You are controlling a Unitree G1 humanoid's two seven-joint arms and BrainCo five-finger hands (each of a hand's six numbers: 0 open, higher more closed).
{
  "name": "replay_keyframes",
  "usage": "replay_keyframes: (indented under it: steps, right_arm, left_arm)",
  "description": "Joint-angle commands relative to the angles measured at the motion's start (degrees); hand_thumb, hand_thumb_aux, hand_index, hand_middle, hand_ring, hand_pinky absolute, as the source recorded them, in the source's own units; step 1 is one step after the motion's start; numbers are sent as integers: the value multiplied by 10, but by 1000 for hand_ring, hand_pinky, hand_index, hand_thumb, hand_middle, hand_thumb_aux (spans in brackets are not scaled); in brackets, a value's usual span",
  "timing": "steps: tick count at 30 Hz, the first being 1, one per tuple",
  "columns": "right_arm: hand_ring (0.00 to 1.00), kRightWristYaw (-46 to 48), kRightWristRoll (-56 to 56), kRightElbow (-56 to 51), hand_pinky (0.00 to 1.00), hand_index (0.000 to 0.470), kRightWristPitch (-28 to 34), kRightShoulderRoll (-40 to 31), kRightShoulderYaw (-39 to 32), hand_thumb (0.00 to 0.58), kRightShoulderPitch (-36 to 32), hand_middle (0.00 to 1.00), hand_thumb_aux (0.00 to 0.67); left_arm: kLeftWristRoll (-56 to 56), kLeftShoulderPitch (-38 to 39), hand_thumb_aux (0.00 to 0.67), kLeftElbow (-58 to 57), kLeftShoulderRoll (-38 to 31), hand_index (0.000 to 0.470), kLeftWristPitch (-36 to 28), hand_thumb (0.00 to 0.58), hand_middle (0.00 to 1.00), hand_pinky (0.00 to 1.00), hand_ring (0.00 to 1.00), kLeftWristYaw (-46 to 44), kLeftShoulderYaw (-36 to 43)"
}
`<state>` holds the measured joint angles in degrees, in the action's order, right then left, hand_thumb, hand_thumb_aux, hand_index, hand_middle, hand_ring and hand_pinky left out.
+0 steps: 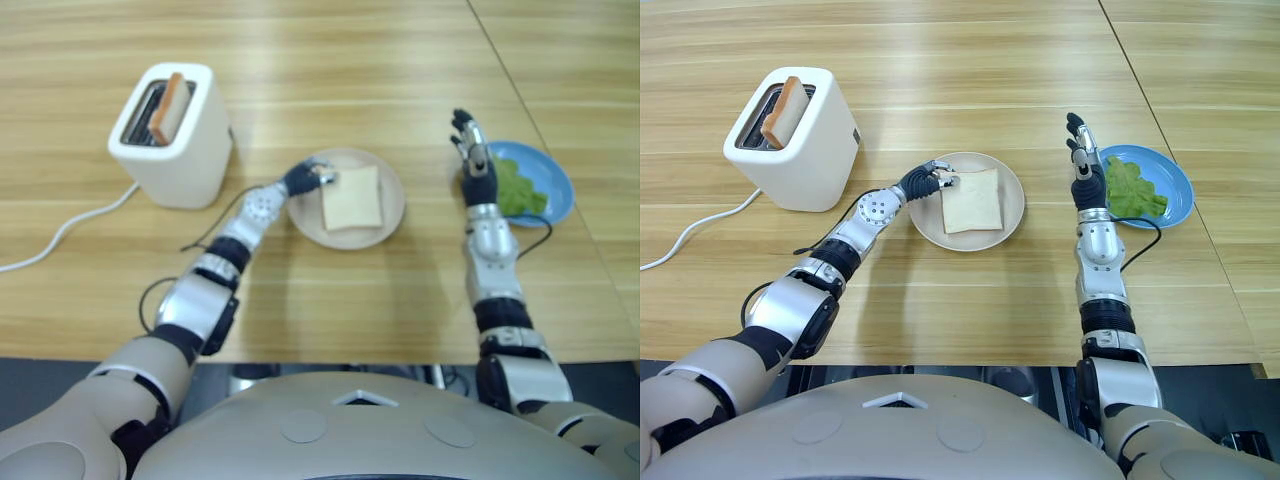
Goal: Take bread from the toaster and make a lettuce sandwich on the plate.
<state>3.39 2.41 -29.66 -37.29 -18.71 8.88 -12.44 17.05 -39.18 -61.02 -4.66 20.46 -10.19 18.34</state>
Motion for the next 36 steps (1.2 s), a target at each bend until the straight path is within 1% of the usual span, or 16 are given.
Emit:
replay_keyframes:
  steps: [1,2,4,6,7,8,10,12,14,17,23,27,28,29,36]
  right_arm:
    - [0,-37,71,56,0,0,10,-65,27,0,14,0,0]
    - [0,-53,98,60,0,0,15,-92,34,0,15,0,0]
    - [0,-99,179,63,0,0,43,-153,40,0,14,0,0]
    - [0,-149,263,42,0,0,76,-214,26,0,5,0,0]
    - [0,-182,323,-4,0,0,109,-258,-6,0,-14,0,0]
    - [0,-205,362,-40,0,0,130,-287,-29,0,-28,0,0]
    - [0,-246,433,-137,0,0,168,-326,-93,0,-71,0,0]
    - [0,-267,484,-237,0,0,198,-338,-154,0,-120,0,0]
    - [0,-277,510,-333,0,0,213,-332,-209,0,-168,0,0]
    - [0,-266,535,-423,0,0,238,-305,-269,0,-203,0,0]
    - [0,-234,534,-477,0,0,257,-275,-333,0,-229,0,0]
    - [0,-223,524,-486,0,0,265,-268,-351,0,-234,0,0]
    - [0,-222,520,-486,0,233,264,-268,-353,438,-235,0,339]
    - [0,-222,517,-487,0,460,264,-268,-354,580,-236,0,670]
    - [0,-249,495,-477,0,460,254,-280,-353,580,-243,0,670]
  left_arm:
    - [32,17,0,33,-30,0,-4,0,0,0,0,25,10]
    - [48,22,0,48,-40,0,-11,0,0,0,0,39,16]
    - [54,37,0,86,-53,0,-15,0,0,0,0,52,11]
    - [72,50,0,127,-68,0,-33,0,0,0,0,74,10]
    - [74,60,0,157,-76,0,-42,0,0,0,0,81,4]
    - [75,67,0,180,-80,0,-48,0,0,0,0,86,0]
    - [86,82,0,226,-89,0,-66,0,0,0,0,98,-3]
    - [76,99,0,267,-87,0,-75,0,0,0,0,88,-9]
    - [82,112,0,299,-87,0,-93,0,0,0,0,85,-6]
    - [80,129,0,314,-77,0,-104,0,0,0,0,73,1]
    - [86,147,0,331,-70,0,-122,0,0,0,0,65,11]
    - [86,150,0,334,-70,0,-128,0,0,0,0,61,11]
    - [84,151,0,334,-70,0,-129,0,0,0,0,60,10]
    - [84,152,0,335,-70,0,-129,0,0,0,0,60,9]
    - [83,155,0,334,-69,0,-132,0,0,0,0,61,9]
